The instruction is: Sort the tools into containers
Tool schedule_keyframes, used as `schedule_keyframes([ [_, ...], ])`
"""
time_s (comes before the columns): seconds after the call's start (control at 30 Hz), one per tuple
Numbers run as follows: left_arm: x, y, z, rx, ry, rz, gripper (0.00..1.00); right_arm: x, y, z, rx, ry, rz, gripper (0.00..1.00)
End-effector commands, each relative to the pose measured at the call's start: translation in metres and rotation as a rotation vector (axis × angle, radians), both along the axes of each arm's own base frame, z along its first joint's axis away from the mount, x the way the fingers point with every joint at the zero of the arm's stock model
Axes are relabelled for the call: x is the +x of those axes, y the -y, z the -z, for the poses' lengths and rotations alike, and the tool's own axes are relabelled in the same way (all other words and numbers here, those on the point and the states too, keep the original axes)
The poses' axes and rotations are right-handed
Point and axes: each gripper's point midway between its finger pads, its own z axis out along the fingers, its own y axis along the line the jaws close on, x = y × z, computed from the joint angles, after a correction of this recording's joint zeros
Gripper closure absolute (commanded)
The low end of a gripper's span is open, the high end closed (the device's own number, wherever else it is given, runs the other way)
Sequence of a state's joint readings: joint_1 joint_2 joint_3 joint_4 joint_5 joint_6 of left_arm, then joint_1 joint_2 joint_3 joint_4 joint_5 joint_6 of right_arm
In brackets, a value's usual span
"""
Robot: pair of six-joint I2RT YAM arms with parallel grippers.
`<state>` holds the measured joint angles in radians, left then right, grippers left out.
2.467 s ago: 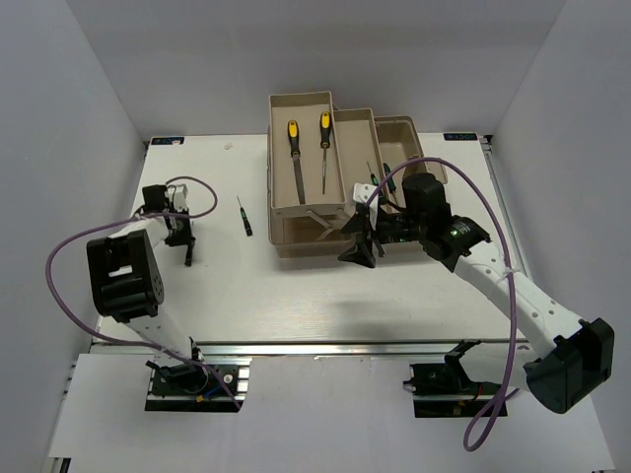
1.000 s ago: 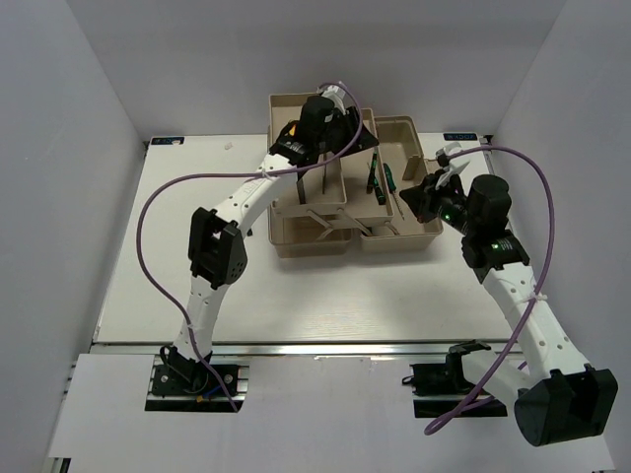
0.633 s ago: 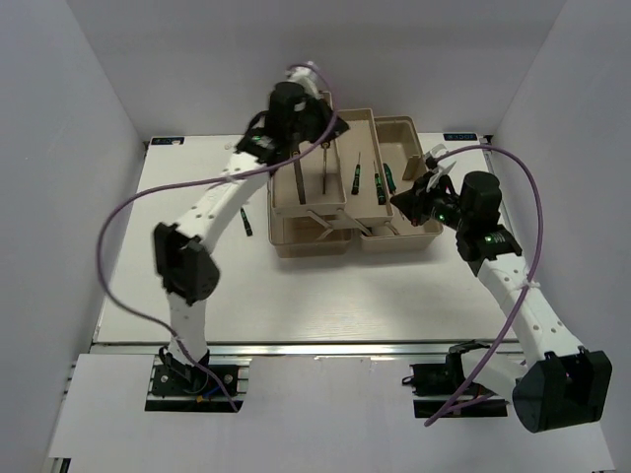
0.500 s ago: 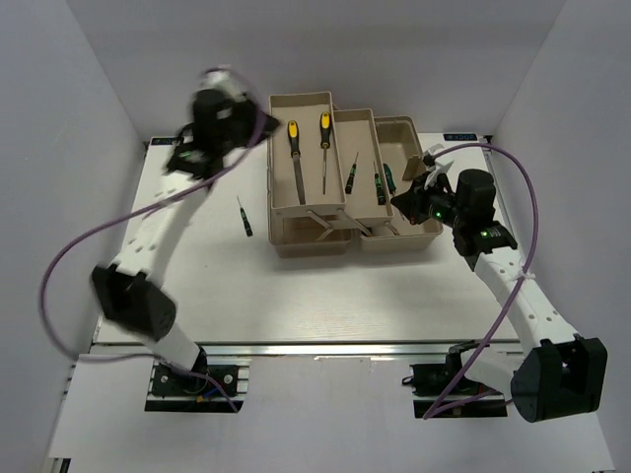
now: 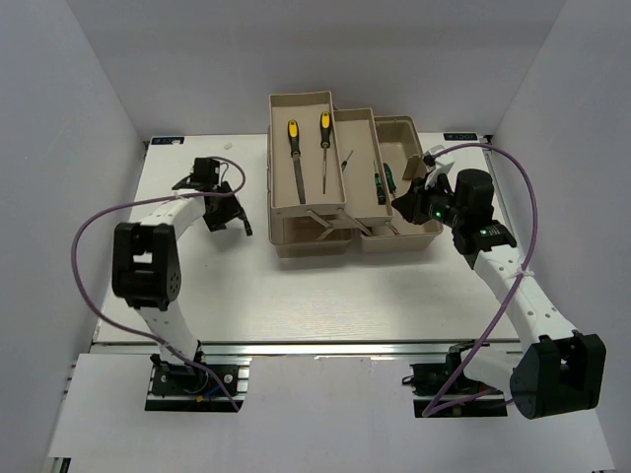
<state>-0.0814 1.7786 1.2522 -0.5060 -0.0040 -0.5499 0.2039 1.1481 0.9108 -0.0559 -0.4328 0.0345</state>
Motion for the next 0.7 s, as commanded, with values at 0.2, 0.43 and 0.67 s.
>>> schedule_keyframes([
  [0.2, 0.034, 0.027, 0.007, 0.124, -0.036, 0.115, 0.35, 0.005, 0.005, -0.010, -0.007, 0.035, 0.024, 0.75],
  [0.43, 0.032, 0.033, 0.033, 0.159, -0.099, 0.107, 0.37, 0.004, 0.009, -0.006, -0.013, 0.032, 0.036, 0.75],
  [0.67, 0.015, 0.020, 0.065, 0.219, -0.206, 0.074, 0.56, 0.007, 0.012, -0.007, -0.004, 0.029, 0.049, 0.75],
])
